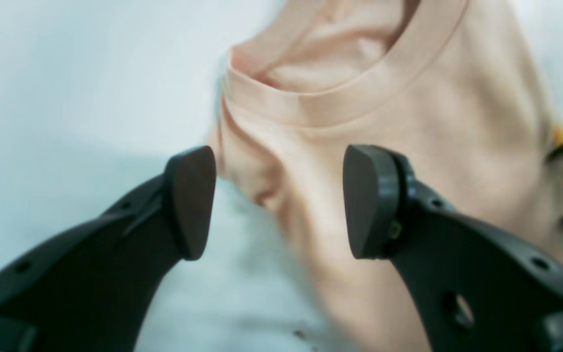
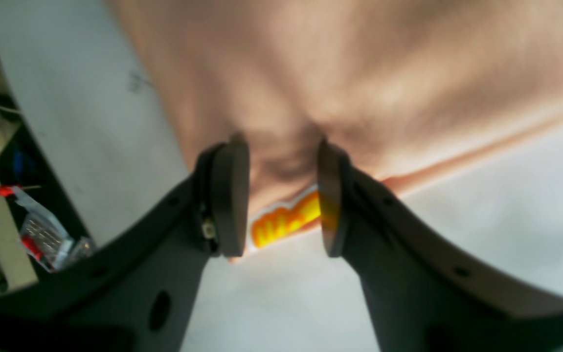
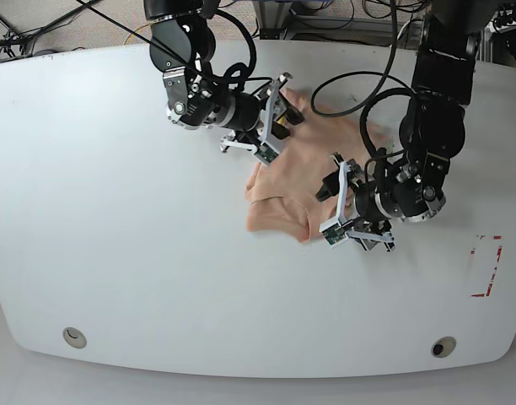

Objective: Fold the T-shirt properly
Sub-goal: 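Grasp the folded shirt with the left gripper and release the right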

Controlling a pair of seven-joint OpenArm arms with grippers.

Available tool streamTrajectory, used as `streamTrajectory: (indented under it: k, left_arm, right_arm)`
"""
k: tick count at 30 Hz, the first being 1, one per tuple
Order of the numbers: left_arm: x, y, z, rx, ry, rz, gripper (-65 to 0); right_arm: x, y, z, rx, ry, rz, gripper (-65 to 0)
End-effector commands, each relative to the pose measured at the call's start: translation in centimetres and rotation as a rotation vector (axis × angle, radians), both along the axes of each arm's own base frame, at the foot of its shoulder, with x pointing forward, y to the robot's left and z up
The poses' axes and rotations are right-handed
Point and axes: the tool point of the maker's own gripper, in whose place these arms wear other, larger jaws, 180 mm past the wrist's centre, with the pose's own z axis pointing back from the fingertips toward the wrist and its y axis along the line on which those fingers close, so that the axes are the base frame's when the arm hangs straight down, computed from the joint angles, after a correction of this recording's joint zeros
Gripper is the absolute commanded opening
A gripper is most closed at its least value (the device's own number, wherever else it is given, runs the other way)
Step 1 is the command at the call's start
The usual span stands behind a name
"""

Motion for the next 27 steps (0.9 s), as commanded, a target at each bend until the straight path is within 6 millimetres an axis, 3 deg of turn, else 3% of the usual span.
streamTrajectory:
  k: [1, 5, 9, 12, 20, 24, 27]
  left_arm:
    - [-0.3, -0.8, 1.4, -0.043, -0.046, -0.013, -26.5]
    - [-1.7, -2.7, 1.1, -0.143, -0.034, 0.025, -26.5]
    - [-3.0, -3.4, -0.7, -0.215, -0.001, 0.139, -26.2]
    - [-2.6, -3.8, -1.2, -0.264, -0.019, 0.199, -26.2]
    - [-4.8, -4.7, -7.6, -0.286, 0.086, 0.251, -26.1]
    - [-5.4, -2.9, -11.1, -0.279, 0.166, 0.323, -26.1]
    - [-4.6, 0.1, -12.5, -0.29, 0.178, 0.42, -26.1]
  right_arm:
    - [1.1, 1.0, 2.5, 0.051, -0.079, 0.012, -43.3]
    - [2.0, 0.0, 4.0, 0.041, -0.137, -0.004, -43.3]
    - [3.1, -2.8, 4.9, 0.001, -0.187, -0.053, -43.3]
    - [4.0, -5.8, 4.7, -0.049, -0.194, -0.112, -43.3]
    - [5.4, -13.8, 5.2, -0.123, -0.181, -0.301, -43.3]
    - [5.4, -16.4, 5.7, -0.094, -0.167, -0.371, -43.3]
    - [5.7, -18.0, 6.3, -0.074, -0.172, -0.41, -43.3]
